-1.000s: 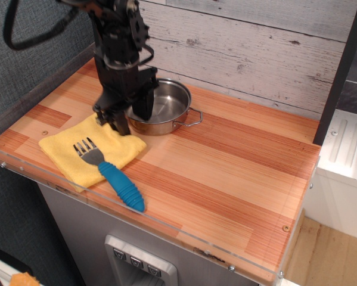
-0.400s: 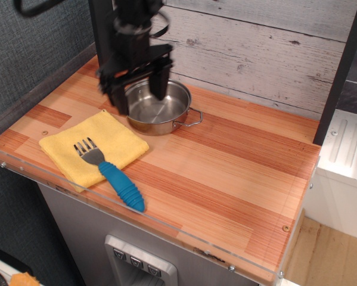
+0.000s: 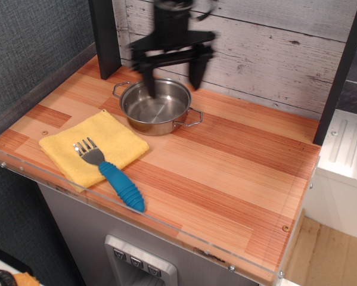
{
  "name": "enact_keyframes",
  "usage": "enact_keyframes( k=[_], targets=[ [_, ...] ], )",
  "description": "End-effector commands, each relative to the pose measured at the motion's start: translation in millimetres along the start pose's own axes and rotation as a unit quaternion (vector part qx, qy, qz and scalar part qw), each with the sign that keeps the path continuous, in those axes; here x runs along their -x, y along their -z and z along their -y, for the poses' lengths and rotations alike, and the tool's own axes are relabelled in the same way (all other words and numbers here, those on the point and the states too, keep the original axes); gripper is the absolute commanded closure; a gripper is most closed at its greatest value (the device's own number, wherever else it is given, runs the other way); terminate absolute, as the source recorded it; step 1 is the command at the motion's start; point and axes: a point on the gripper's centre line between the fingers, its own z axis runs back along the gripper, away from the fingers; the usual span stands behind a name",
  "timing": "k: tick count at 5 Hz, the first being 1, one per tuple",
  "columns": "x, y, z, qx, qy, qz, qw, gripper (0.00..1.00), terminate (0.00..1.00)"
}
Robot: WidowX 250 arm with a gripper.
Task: Move silver pot right above yellow cloth.
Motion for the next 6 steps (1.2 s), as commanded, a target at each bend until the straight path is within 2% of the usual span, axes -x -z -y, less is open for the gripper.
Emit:
enact_keyframes(
  k=[1, 2, 4, 5, 6],
  targets=[
    [21, -20, 34, 0.012, 0.121, 0.012, 0.9925, 0.00, 0.00],
    [33, -22, 50, 0.010, 0.150, 0.006, 0.9886, 0.00, 0.00],
    [67, -20, 78, 0.017, 0.228, -0.003, 0.9734, 0.00, 0.00],
    [67, -20, 78, 0.017, 0.228, -0.003, 0.9734, 0.00, 0.00],
    [67, -20, 78, 0.017, 0.228, -0.003, 0.9734, 0.00, 1.00]
  ],
)
